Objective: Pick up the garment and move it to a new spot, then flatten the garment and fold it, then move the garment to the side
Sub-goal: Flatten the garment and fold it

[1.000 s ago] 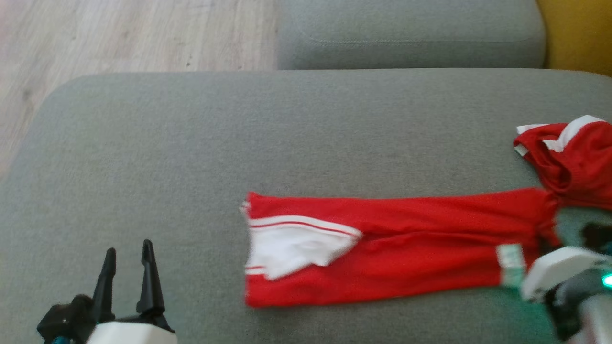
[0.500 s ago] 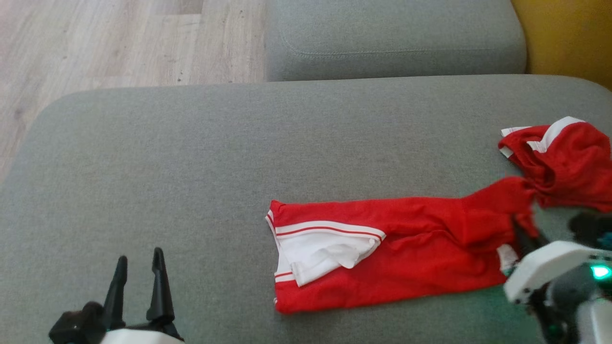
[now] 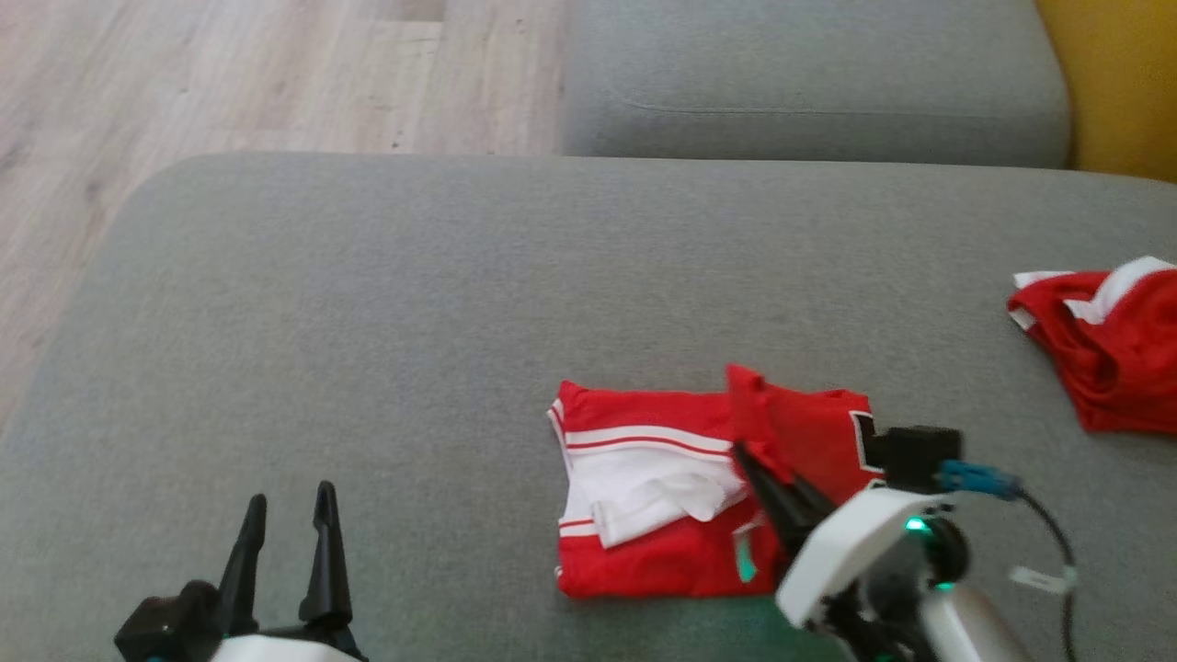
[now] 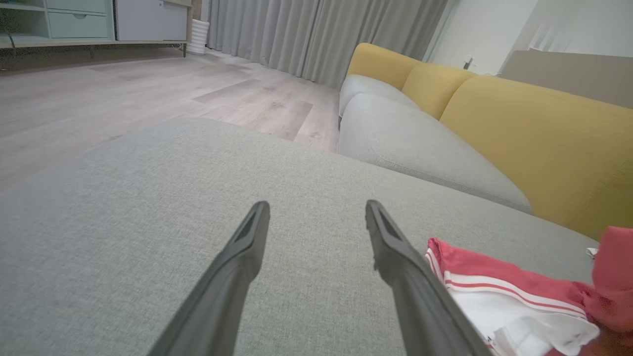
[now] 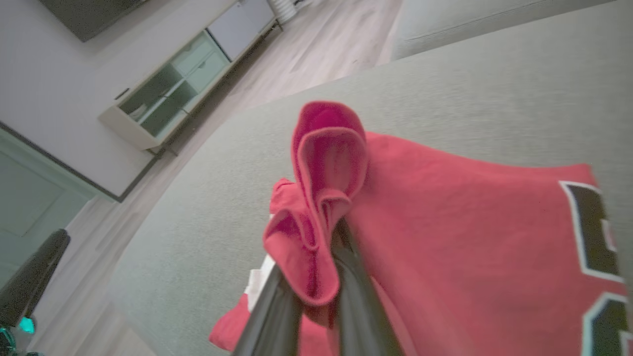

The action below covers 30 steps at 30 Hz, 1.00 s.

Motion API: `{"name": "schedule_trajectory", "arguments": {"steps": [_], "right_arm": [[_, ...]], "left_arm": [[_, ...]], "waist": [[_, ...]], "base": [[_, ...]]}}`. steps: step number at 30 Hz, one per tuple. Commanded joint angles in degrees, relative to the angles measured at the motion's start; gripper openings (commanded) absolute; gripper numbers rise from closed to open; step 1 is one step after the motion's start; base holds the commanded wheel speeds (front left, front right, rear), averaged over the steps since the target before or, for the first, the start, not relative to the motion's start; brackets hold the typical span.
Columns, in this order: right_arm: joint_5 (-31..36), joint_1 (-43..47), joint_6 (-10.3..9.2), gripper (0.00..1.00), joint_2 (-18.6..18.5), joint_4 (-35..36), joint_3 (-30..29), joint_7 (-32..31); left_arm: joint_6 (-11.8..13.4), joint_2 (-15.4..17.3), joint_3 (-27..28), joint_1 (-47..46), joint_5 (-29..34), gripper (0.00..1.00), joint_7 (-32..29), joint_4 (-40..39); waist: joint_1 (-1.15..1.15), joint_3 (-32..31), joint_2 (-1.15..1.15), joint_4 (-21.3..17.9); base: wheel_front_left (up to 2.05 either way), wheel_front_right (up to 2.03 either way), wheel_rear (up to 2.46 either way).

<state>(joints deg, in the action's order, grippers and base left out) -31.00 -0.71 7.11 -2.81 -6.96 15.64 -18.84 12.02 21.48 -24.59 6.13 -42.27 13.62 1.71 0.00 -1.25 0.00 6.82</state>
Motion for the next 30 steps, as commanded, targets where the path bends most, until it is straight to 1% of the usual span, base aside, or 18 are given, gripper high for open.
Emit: {"name": "schedule_trajectory", "arguments": {"steps": [1, 8, 15, 16, 17, 22, 26, 28, 30], "right_arm": [[-0.8, -4.2, 0.37, 0.0, -0.1, 1.4, 1.8, 1.2], [-7.0, -10.3, 0.37, 0.0, -0.1, -7.9, 10.8, 6.8], [-11.0, -15.2, 0.37, 0.0, -0.1, -16.8, 16.1, 9.6], [-11.5, -16.6, 0.37, 0.58, -0.1, -19.5, 17.3, 10.2], [-11.9, -17.2, 0.37, 1.0, -0.1, -20.5, 17.8, 10.8], [-14.6, -19.5, 0.37, 1.0, -0.1, -22.6, 20.8, 13.9], [-14.8, -21.0, 0.37, 1.0, -0.1, -22.4, 21.7, 16.5], [-13.0, -21.9, 0.37, 1.0, -0.1, -22.4, 20.8, 18.3], [-9.4, -22.6, 0.37, 1.0, -0.1, -23.0, 18.6, 20.3]], "left_arm": [[-0.1, 1.1, 1.6, -3.4, 0.6, 1.0, 0.2, -1.6], [0.0, 1.0, 0.5, -4.2, 1.1, 1.0, -0.6, -1.8], [-0.2, 0.6, 0.0, -4.7, 1.0, 1.0, -0.7, -1.4], [-0.3, 0.4, 0.0, -4.8, 1.0, 1.0, -0.6, -1.1], [-0.3, 0.4, 0.0, -4.8, 1.0, 1.0, -0.6, -1.0], [-0.4, 0.0, -0.1, -4.9, 0.9, 1.0, -0.3, -0.4], [-0.2, -0.4, -0.1, -4.7, 0.9, 1.0, -0.1, -0.6], [-0.4, -0.6, -0.3, -4.7, 1.0, 1.0, 0.0, -0.6], [-0.5, -0.8, -0.7, -4.9, 1.3, 1.0, 0.1, -0.7]], "waist": [[0.0, 0.1, 0.0, 0.7], [0.0, 0.5, 0.0, 3.8], [0.0, 0.8, 0.0, 5.9], [0.0, 0.9, 0.0, 6.2], [0.0, 0.9, 0.0, 6.3], [0.0, 0.8, 0.0, 6.3], [0.0, 0.6, 0.0, 5.5], [0.0, 0.5, 0.0, 4.9], [0.0, 0.4, 0.0, 4.4]], "base": [[0.0, 0.0, 0.0], [0.0, 0.0, 0.0], [0.0, 0.0, 0.0], [0.0, 0.0, 0.0], [0.0, 0.0, 0.0], [0.0, 0.0, 0.0], [0.0, 0.0, 0.0], [0.0, 0.0, 0.0], [0.0, 0.0, 0.0]]}}
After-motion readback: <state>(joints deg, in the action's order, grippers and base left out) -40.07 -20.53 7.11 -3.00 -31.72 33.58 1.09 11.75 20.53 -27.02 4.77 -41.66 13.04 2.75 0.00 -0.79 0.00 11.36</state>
